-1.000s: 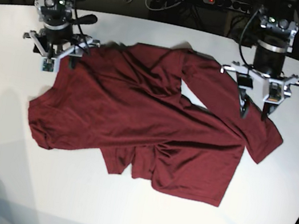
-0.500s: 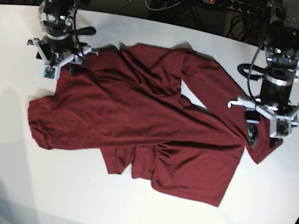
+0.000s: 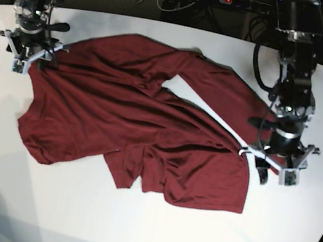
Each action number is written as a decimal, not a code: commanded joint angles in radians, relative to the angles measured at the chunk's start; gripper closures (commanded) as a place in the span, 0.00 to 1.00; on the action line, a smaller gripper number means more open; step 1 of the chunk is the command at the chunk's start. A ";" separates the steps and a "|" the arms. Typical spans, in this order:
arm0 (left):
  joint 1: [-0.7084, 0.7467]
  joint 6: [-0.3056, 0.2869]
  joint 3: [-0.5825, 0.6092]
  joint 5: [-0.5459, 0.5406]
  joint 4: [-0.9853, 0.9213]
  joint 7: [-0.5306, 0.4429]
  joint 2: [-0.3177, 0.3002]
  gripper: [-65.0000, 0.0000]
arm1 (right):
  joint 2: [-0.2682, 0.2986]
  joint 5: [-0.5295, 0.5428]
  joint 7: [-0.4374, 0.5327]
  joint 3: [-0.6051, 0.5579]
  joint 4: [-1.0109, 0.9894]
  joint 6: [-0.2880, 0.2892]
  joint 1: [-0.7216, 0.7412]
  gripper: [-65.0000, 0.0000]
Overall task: Layout the t-shirt on the table in an organized manner, then fold the t-shirt properly
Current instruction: 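Drag the shirt with the left gripper away from the right gripper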
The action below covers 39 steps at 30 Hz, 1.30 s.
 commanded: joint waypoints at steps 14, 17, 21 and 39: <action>-0.413 0.004 0.085 0.004 -0.559 -0.032 0.033 0.57 | 0.000 -0.024 -0.065 0.001 -0.003 -0.010 -0.025 0.50; -0.471 0.004 0.140 0.005 -0.689 -0.032 0.033 0.57 | 0.000 -0.024 -0.065 0.001 -0.003 -0.010 -0.025 0.50; -0.514 0.009 0.153 0.007 -0.803 -0.032 0.032 0.57 | 0.000 -0.024 -0.065 -0.002 -0.003 -0.010 -0.019 0.50; -0.284 0.012 0.134 0.001 -0.716 -0.053 -0.174 0.57 | 0.001 -0.024 -0.067 -0.005 -0.011 -0.010 0.006 0.50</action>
